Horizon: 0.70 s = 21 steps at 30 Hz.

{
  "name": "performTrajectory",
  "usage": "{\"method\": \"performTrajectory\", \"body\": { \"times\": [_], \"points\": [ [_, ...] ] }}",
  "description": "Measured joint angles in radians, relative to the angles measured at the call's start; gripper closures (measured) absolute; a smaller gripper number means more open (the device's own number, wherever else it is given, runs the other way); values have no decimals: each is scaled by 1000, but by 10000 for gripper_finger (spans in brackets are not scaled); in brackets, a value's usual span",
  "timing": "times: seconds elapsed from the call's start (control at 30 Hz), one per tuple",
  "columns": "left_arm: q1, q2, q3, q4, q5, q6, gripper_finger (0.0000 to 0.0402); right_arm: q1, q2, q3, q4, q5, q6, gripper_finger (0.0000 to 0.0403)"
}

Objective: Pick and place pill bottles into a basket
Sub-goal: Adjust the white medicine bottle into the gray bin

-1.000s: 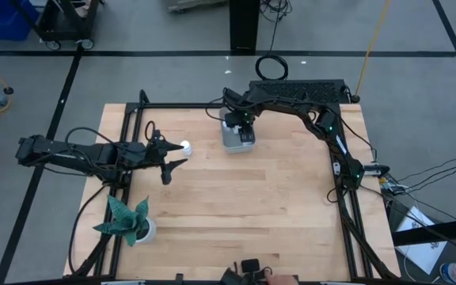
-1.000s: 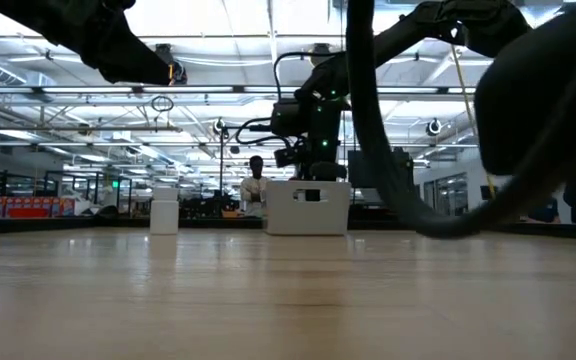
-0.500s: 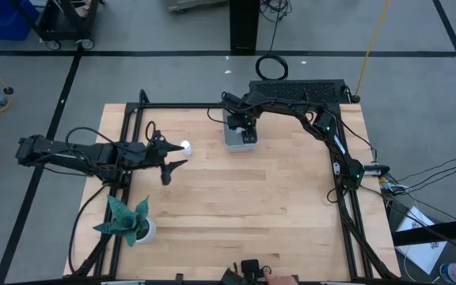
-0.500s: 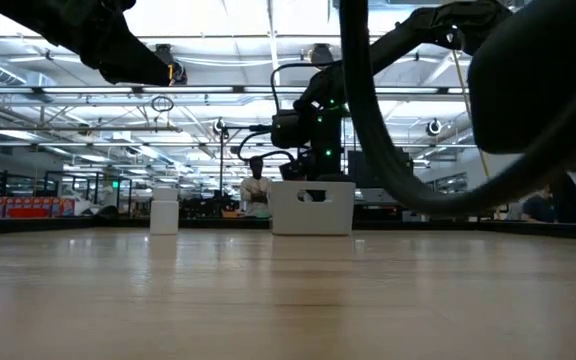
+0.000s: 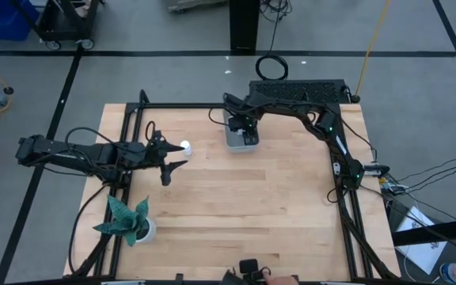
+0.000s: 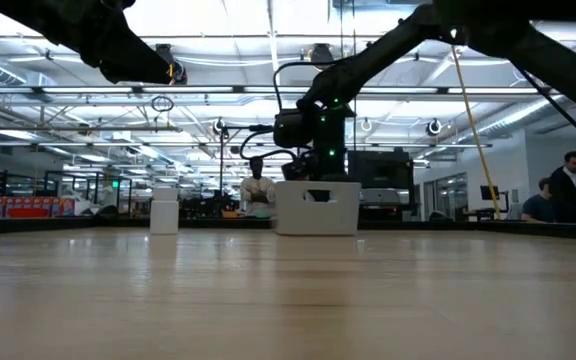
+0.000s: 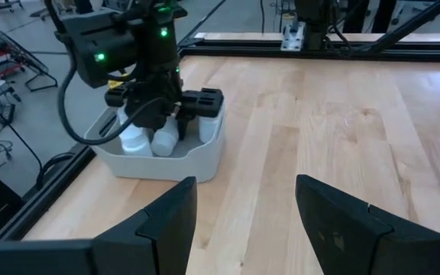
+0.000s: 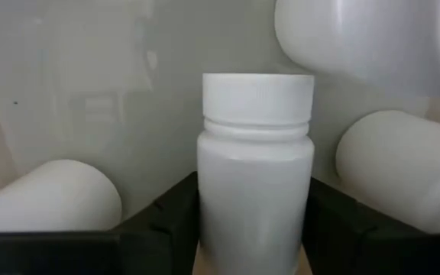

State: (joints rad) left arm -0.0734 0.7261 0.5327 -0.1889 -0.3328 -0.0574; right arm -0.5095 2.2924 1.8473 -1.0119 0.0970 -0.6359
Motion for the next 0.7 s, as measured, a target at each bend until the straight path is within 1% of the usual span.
{"method": "performTrajectory", "body": {
  "times": [0.1,0.3,0.4,0.7],
  "points": [
    [0,0,0,3,0,0,172,0,-28,-3,5,4,4,223],
    [1,0,0,5,-5,-1,172,0,-78,-5,17,12,12,230],
    [1,0,0,5,-5,-3,172,0,-96,-4,17,39,14,229],
    [1,0,0,14,-9,-5,172,21,-175,-2,22,28,21,229]
  ]
}}
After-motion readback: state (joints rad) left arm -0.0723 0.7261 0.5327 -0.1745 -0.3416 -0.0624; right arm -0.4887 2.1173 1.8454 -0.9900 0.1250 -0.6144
